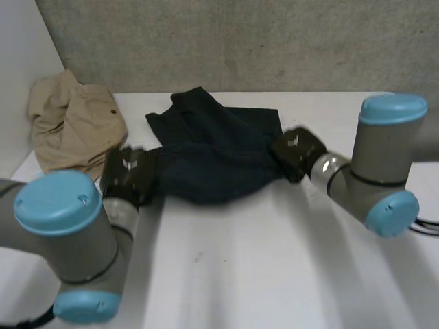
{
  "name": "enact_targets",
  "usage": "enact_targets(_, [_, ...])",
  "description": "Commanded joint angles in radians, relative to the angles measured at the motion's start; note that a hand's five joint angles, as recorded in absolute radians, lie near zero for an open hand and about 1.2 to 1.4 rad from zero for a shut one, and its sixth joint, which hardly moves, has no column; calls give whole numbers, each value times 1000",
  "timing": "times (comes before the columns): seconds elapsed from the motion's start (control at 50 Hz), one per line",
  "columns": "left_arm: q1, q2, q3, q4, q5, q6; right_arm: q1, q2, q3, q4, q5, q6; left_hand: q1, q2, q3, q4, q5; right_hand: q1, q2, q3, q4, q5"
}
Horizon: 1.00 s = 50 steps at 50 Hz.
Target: Fold the laundry.
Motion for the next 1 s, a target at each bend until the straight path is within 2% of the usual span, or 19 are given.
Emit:
enact_targets(0.02, [-8, 115, -92, -149, -17, -4, 0, -112, 174, 69, 8, -23, 248, 194, 199, 194, 243, 423, 226, 205, 208, 229])
enact_targets(0.14, [-13, 193, -151, -267, -14, -1, -5, -229, 311, 172, -3, -42, 248, 194, 199, 194, 243, 423, 226, 205, 208, 229])
enact_targets(0.3, [-94, 192, -174, -403, -17, -6, -47, -331, 501, 347, -1, -292, 248, 194, 199, 194, 243, 423, 226, 205, 208, 229])
enact_targets(0.36, [-111, 207, -166, -422, -16, -6, -54, -342, 535, 346, -3, -309, 248, 194, 199, 194, 243, 423, 226, 205, 208, 229])
enact_targets(0.38, [-111, 218, -163, -422, -14, -6, -57, -353, 555, 335, -8, -308, 135, 81, 86, 81, 130, 423, 226, 205, 208, 229])
enact_targets(0.4, [-108, 244, -155, -422, -8, -6, -60, -356, 562, 327, -12, -308, -192, -246, -241, -245, -197, 423, 226, 205, 208, 229])
enact_targets(0.44, [-105, 270, -146, -416, -3, -1, -69, -364, 579, 304, -21, -308, -581, -635, -630, -634, -586, 423, 226, 205, 208, 229])
enact_targets(0.48, [-100, 293, -116, -405, 7, 2, -86, -370, 602, 260, -37, -308, -764, -818, -813, -817, -769, 423, 226, 205, 208, 229])
enact_targets(0.52, [-94, 299, -86, -393, 24, 3, -95, -376, 615, 231, -47, -303, -834, -889, -884, -888, -840, 423, 226, 205, 208, 229])
enact_targets(0.56, [-64, 298, -43, -377, 64, 9, -104, -385, 630, 198, -57, -293, -931, -985, -980, -985, -937, 423, 226, 205, 208, 229])
enact_targets(0.62, [-5, 296, 6, -364, 138, 8, -107, -387, 641, 168, -58, -274, -935, -989, -984, -988, -940, 423, 226, 205, 208, 229])
enact_targets(0.64, [39, 285, 39, -354, 202, 9, -107, -387, 644, 161, -60, -271, -935, -989, -984, -988, -940, 423, 226, 205, 208, 229])
enact_targets(0.7, [98, 247, 93, -336, 311, 9, -107, -387, 648, 143, -60, -257, -923, -977, -972, -977, -928, 423, 226, 205, 208, 229])
enact_targets(0.72, [125, 185, 137, -327, 377, 12, -107, -387, 650, 141, -60, -256, -914, -968, -963, -968, -920, 423, 226, 205, 208, 229])
enact_targets(0.8, [165, 13, 297, -313, 495, 8, -106, -385, 658, 132, -61, -250, -853, -907, -902, -907, -858, 423, 226, 205, 208, 229])
enact_targets(1.0, [208, -357, 697, -318, 581, 48, -106, -387, 685, 91, -63, -242, -750, -804, -799, -804, -755, 423, 226, 205, 208, 229])
